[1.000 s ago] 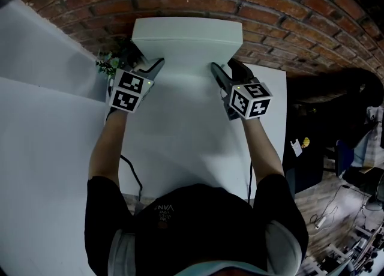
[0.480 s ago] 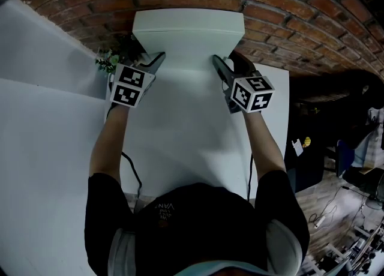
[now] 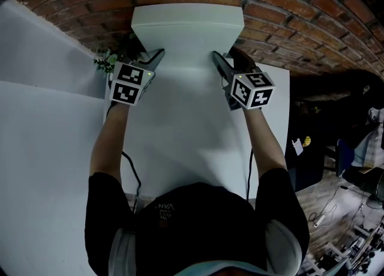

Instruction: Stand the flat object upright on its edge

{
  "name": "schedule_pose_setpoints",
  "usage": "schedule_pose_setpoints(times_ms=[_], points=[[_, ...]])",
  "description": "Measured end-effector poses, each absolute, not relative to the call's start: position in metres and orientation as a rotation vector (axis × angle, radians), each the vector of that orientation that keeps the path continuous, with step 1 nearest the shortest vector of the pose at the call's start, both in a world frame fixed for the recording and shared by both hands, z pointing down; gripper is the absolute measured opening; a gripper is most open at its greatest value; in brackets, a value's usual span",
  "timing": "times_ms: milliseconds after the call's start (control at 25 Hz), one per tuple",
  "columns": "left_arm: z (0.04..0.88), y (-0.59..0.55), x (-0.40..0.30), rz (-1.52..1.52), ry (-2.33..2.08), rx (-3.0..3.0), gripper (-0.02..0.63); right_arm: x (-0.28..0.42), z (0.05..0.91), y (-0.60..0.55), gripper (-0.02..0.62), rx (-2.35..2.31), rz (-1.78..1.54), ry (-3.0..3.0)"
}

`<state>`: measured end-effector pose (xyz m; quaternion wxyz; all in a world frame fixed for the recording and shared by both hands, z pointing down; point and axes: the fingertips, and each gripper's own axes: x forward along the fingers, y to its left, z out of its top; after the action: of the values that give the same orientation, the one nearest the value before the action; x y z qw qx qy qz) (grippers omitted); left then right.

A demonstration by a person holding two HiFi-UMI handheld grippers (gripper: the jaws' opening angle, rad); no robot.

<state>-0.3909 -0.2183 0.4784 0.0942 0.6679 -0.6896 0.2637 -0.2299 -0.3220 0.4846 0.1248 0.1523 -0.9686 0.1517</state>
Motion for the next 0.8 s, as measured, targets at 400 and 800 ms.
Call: schedule_pose_setpoints(times_ms=[400, 800], points=[[0.479, -0.220, -0.392, 0.686, -2.068, 1.941, 0.296, -0.231, 0.487, -0.323, 0.235, 0.475, 0.481, -2.816], [0.477, -0.212, -0.389, 0.598, -2.077, 1.924, 0.298, -0.219, 0.485, -0.327, 0.301, 0.577, 0.527, -2.793]])
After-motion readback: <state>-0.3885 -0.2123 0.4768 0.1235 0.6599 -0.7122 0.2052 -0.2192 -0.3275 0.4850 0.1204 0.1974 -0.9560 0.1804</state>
